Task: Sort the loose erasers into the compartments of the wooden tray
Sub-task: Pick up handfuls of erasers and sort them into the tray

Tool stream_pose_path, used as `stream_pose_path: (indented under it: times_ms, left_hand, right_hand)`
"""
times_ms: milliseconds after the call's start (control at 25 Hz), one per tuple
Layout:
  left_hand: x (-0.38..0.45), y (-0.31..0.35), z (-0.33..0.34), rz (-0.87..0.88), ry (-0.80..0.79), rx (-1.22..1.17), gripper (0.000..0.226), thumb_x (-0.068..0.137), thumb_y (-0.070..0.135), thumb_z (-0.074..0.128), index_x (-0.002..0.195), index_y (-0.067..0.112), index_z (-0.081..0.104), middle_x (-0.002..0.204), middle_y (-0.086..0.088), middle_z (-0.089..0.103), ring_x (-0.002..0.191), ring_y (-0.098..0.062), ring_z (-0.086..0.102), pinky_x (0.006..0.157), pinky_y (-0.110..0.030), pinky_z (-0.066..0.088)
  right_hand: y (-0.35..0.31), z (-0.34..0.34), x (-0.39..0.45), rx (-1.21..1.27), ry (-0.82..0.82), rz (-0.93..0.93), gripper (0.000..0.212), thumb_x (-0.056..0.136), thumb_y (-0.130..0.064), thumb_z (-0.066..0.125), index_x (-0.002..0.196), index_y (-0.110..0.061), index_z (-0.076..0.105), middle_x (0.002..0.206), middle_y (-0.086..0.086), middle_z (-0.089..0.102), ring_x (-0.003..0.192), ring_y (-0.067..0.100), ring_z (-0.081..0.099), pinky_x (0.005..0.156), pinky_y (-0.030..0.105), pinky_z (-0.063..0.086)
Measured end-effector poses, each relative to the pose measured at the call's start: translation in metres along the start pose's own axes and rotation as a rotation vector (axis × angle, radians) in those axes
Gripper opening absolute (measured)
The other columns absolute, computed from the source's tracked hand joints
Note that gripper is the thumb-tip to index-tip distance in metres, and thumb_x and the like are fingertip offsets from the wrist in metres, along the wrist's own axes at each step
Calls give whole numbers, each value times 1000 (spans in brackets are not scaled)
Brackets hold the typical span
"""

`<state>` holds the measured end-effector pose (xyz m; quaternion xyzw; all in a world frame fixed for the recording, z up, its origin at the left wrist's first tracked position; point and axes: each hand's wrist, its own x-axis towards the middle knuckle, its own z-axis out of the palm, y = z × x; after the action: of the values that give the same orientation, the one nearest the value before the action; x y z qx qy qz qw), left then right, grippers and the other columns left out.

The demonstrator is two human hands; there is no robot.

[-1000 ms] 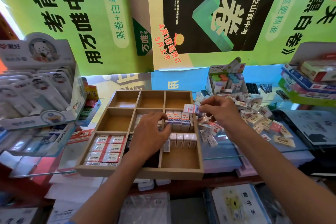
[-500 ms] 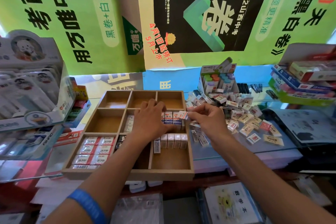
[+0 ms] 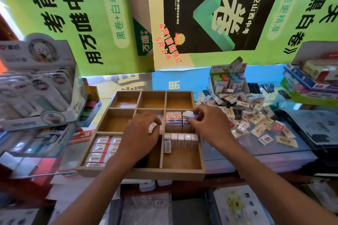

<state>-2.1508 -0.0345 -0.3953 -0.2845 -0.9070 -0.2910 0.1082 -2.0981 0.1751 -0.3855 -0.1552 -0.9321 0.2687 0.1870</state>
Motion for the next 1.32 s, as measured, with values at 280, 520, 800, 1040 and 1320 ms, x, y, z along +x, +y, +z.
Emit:
stream_pose_path:
  times_ms: [280,520,800,1040,1320]
  left_hand:
    - [-42,-11,-29,303,-217,-49,36,84,63,57,92,29,68,89,19,60,86,-1,53,77,-20,45]
    - [-58,-23,-23,397,-298,2,28,85,60,62,82,32,65,84,20,56,81,-1,50,73,-24,46]
    - [-62,-18,-17,309,-273,-62,35,84,65,58,75,31,59,76,19,54,77,-1,49,73,-18,43]
    - [-64,-18,-17,290,-291,-59,33,83,67,56,76,35,57,77,23,51,80,2,49,69,-16,43]
    - [-63,-21,-15,291,-275,-67,50,82,79,43,76,32,60,78,20,54,80,0,50,69,-22,48]
  right_hand:
    - [-27,26,-9,-143,112,-221,22,87,-43,70,87,-21,66,82,-2,66,77,12,51,69,28,41]
    - [-29,17,-4,47,-117,-73,20,80,-26,78,88,-24,60,88,-7,64,78,8,58,60,18,39]
    - [-13,-15,7,180,-445,-100,19,75,-30,84,83,-22,69,79,-6,71,71,7,65,62,24,51]
    - [-22,-5,11,148,-532,-37,6,84,-21,76,89,-21,73,88,-5,70,83,11,67,68,22,51]
    - [-28,0,10,-339,-300,-98,22,85,-45,72,93,-25,75,96,-5,70,90,14,63,71,27,45]
